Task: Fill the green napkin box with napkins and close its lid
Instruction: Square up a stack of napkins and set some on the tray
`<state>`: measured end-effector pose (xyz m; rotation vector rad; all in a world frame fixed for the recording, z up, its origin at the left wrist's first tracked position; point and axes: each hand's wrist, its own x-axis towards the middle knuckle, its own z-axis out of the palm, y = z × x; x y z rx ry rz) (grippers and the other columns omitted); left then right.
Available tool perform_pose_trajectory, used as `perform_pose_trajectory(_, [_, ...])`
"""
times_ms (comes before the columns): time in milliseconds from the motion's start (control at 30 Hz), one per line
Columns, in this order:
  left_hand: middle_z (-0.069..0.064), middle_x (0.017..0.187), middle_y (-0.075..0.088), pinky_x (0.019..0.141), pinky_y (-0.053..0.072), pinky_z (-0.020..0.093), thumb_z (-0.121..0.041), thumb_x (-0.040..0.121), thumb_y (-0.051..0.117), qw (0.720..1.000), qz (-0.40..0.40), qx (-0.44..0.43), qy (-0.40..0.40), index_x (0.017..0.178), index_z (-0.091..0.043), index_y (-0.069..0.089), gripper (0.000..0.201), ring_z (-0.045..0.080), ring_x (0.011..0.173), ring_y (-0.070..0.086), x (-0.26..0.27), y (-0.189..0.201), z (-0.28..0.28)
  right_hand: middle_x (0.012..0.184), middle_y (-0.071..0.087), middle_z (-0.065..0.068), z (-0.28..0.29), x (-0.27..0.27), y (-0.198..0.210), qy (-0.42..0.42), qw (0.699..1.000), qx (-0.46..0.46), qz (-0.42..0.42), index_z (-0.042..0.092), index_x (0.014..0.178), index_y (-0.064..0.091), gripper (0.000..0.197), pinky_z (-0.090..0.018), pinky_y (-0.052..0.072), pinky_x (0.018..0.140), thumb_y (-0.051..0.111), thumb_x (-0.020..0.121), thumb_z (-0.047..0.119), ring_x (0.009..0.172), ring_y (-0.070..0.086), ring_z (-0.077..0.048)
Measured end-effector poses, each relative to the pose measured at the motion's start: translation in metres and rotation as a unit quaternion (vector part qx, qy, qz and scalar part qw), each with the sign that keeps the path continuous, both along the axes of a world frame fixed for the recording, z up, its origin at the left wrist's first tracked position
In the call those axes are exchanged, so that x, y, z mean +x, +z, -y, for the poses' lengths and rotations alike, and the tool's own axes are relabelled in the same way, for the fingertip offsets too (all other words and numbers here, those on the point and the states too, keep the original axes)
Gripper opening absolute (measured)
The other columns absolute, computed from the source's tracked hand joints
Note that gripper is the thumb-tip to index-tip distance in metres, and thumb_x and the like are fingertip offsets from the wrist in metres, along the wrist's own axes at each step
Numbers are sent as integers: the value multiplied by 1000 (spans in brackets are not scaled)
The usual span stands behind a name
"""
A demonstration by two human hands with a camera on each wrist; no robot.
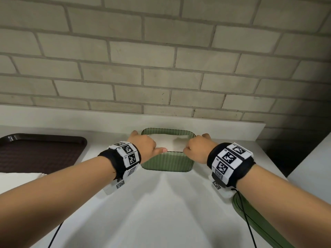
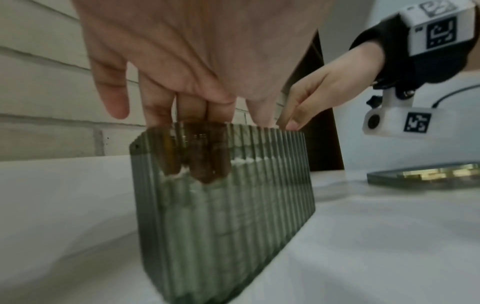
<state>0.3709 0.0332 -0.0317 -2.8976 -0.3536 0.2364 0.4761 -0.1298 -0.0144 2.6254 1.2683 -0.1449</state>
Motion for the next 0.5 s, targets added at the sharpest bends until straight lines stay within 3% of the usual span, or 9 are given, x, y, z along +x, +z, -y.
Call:
perform_pose_trajectory(100, [-3,56,44,100,27,40,-63,93,12,998,17,53,-16,68,-15,56,70,19,72,49,-5,-3,-3,57,41,1,4,-1,-2,15,1000,-2,8,14,53,36,46,-43,12,114,26,97,24,75,46,-21])
perform_pose_trajectory(233, [-1,69,57,106,21,42,-64,92,13,997,51,54,-23,69,-15,58,70,19,83,53,-12,-1,-7,56,41,2,13,-3,-1,41,999,18,29,17,54,35,48,-43,8,115,24,99,28,76,47,-21])
perform_pose_trajectory(367, [-3,83,62,100,30,39,-66,90,18,991,133,12,-15,72,-21,57,62,18,87,56,-26,7,-10,65,46,4,25,-9,2,36,991,130,-4,23,57,36,43,-40,18,112,31,99,31,77,49,-19])
perform_pose_trajectory(500, [-11,82,60,95,31,33,-73,85,18,975,201,-85,27,78,-27,60,62,12,83,54,-63,16,-1,85,67,3,46,-26,4,25,958,272,-92,20,86,67,29,-26,39,93,44,96,35,82,61,-15])
